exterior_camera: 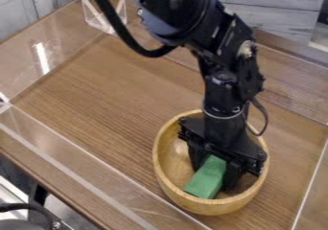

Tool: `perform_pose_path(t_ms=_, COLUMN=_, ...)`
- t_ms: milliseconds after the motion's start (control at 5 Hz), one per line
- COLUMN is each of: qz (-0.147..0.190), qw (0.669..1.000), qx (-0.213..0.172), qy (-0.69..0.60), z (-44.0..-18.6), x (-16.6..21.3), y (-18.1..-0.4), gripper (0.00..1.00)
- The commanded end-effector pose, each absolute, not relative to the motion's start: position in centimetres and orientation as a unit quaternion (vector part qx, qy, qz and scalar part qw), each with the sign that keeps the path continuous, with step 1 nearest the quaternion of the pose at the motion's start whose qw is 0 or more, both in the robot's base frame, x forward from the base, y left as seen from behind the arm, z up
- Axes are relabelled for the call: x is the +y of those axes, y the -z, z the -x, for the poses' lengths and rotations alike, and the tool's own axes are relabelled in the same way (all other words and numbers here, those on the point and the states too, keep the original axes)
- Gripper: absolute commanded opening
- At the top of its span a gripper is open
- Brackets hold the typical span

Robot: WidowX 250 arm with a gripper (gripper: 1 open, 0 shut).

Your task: Remove the green block from inside the brown bowl and put it on the table

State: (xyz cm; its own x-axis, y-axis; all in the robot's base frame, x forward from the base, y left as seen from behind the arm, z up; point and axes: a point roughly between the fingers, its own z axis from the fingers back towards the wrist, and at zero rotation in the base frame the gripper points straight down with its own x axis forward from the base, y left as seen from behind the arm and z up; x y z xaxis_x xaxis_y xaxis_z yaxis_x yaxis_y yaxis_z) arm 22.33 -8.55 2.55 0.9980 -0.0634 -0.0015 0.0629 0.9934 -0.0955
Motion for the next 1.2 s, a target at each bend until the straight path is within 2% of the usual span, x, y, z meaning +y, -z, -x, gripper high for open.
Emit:
perform_pose_path(t_ms=0, qz=0.046, qw=0.998, qx=-0.014, qy=0.04, z=-23.2, x=-8.6, y=-3.6, gripper=0.0)
perform_pose_path(t_ms=1000, qz=0.026, qw=0.998, qx=-0.007, qy=0.053, z=-23.9, x=-8.1, y=-5.0, gripper=0.0)
